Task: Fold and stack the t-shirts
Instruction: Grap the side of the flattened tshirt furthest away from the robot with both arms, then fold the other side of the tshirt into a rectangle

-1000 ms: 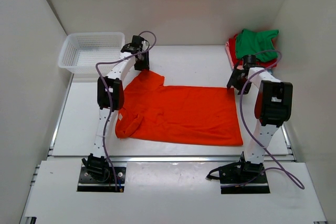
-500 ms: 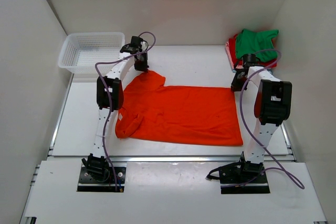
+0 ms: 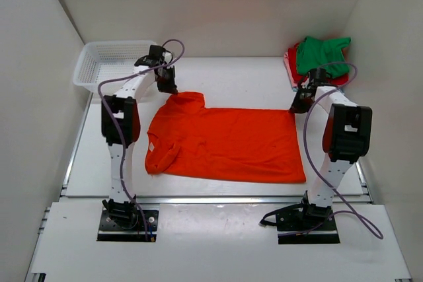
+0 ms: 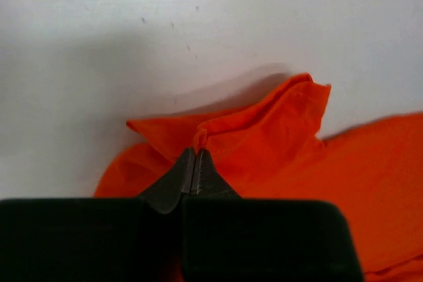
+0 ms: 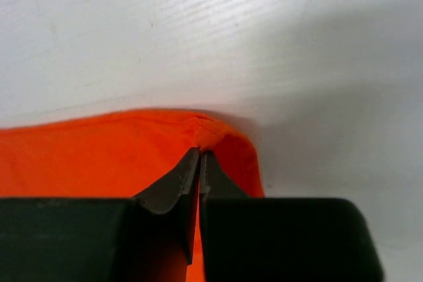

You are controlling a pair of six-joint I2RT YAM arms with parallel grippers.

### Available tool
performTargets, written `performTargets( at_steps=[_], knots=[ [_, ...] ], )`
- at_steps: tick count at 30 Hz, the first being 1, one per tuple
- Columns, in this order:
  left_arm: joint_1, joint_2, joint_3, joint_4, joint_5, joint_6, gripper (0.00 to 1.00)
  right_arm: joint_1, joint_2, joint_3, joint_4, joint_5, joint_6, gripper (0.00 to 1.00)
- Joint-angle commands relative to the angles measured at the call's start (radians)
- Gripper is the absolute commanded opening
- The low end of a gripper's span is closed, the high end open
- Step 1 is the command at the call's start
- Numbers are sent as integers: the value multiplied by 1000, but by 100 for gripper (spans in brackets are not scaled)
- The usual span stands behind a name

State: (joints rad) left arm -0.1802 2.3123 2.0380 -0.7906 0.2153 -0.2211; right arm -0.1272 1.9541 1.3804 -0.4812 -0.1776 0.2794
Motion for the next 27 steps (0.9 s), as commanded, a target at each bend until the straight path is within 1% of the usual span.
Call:
performTargets(
  at_steps=[1,2,3,4,6,7,11,12,15,19,22,27],
  knots=[
    [-8,-249,-215,92,36,23,0,-41,-124,-47,66,-91,-29,0],
    [-8,-316,-307,120,35,25,0,-46,-153,-61,55,-112,-34,0],
    [-7,-345,-393,135,33,28,0,-43,-179,-75,49,-109,-40,0],
    [-7,-403,-429,137,26,31,0,-45,-184,-87,35,-114,-51,0],
    [-28,-488,-565,146,-2,45,0,-43,-240,-130,23,-117,-57,0],
    [-36,-540,-594,142,-8,43,0,-45,-250,-144,18,-126,-59,0],
    [-62,-701,-792,140,-24,46,0,-46,-335,-256,3,-137,-69,0],
    [-50,-721,-849,140,-34,42,0,-45,-363,-280,-13,-141,-69,0],
    [-33,-850,-959,134,-47,39,0,-43,-428,-348,-33,-114,-80,0],
    [-18,-953,-1045,114,-73,51,0,-58,-512,-438,-43,-100,-88,0],
    [-15,-1013,-1078,90,-62,51,0,-68,-555,-468,-66,-74,-95,0],
    [-39,-1112,-1121,57,-54,36,0,-87,-580,-497,-92,-46,-103,0]
  ],
)
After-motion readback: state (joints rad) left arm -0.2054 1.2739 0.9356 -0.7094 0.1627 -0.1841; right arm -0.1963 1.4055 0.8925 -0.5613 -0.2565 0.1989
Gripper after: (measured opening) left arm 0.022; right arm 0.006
